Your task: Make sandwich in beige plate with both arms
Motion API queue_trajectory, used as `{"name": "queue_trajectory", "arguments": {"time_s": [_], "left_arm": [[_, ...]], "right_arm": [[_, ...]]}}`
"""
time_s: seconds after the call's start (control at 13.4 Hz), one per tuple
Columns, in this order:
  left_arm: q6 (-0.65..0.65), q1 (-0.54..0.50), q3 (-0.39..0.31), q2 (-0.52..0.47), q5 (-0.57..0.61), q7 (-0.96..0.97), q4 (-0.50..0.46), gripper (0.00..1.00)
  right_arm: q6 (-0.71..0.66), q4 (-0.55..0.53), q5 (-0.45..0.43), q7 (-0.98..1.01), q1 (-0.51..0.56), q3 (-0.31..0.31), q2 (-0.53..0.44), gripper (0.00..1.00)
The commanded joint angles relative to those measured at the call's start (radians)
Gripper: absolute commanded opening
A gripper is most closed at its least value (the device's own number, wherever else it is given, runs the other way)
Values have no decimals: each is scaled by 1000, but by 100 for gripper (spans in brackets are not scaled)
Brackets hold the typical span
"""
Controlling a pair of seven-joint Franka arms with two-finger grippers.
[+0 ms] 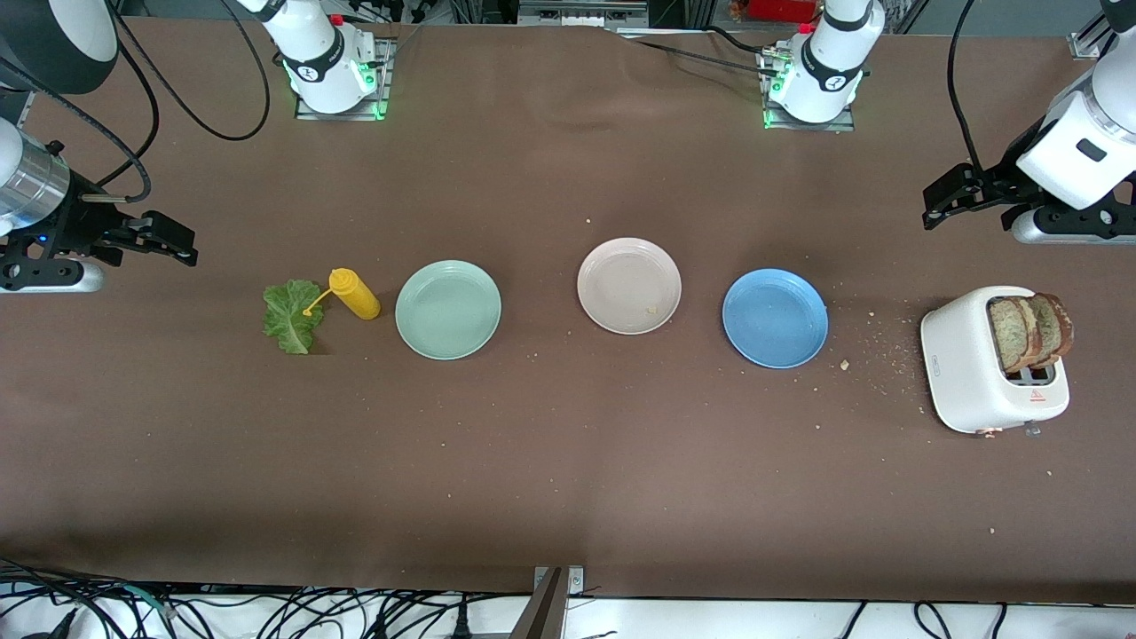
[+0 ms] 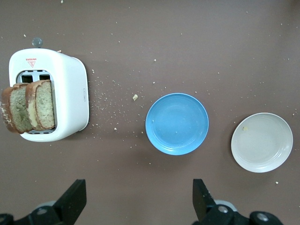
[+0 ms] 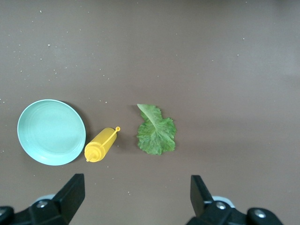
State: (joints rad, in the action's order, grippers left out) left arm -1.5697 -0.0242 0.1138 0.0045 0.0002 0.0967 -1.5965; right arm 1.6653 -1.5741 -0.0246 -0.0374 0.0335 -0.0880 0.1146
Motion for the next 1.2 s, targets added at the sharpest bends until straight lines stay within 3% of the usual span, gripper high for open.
{"name": "queue_trajectory", "arguments": {"time_s": [0.0,1.12], "left_arm": [[19,-2,6,12,4,3,30,100],[25,-2,6,12,4,3,30,100]], "right_arm": [[-7,28,17,13,2,-1,13,100],[-7,31,20,-2,2,-1,30,100]]}}
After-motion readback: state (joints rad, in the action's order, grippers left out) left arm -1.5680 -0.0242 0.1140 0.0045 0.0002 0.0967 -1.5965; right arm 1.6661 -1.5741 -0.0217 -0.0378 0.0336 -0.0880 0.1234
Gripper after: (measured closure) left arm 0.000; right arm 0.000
